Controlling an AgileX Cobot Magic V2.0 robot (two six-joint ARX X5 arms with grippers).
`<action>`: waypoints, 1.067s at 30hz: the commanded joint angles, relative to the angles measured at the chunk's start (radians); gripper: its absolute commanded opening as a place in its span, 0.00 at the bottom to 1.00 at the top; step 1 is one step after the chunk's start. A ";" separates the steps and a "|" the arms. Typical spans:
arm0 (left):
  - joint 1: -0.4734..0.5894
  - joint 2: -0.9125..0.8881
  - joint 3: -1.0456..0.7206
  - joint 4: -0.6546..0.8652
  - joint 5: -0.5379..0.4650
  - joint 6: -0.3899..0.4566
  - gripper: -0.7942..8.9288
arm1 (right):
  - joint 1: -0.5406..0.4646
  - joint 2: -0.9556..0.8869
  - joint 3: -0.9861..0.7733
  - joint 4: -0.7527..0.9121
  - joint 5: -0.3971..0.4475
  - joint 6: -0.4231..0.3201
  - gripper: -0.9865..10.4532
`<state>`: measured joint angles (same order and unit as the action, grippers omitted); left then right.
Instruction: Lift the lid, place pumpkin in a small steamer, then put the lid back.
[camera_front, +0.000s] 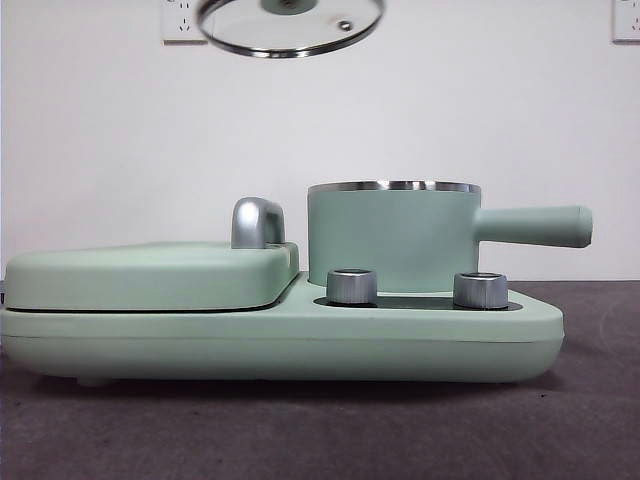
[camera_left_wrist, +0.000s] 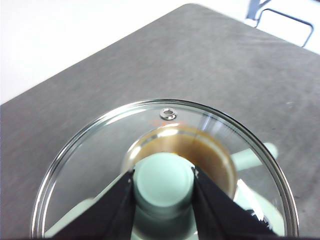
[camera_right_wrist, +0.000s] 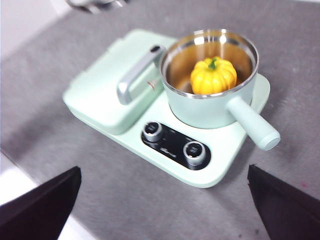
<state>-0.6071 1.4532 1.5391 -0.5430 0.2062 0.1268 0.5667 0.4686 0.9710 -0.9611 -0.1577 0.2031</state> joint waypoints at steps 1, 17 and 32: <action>-0.034 0.047 0.025 0.054 0.002 -0.008 0.13 | 0.007 -0.045 -0.005 0.008 0.000 0.068 0.58; -0.116 0.285 0.025 0.298 0.000 -0.007 0.13 | 0.007 -0.107 -0.005 -0.012 0.000 0.124 0.58; -0.108 0.380 0.025 0.297 -0.035 0.012 0.13 | 0.007 -0.107 -0.005 -0.019 0.000 0.150 0.58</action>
<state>-0.7113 1.8153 1.5391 -0.2729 0.1703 0.1310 0.5674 0.3588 0.9596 -0.9859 -0.1574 0.3378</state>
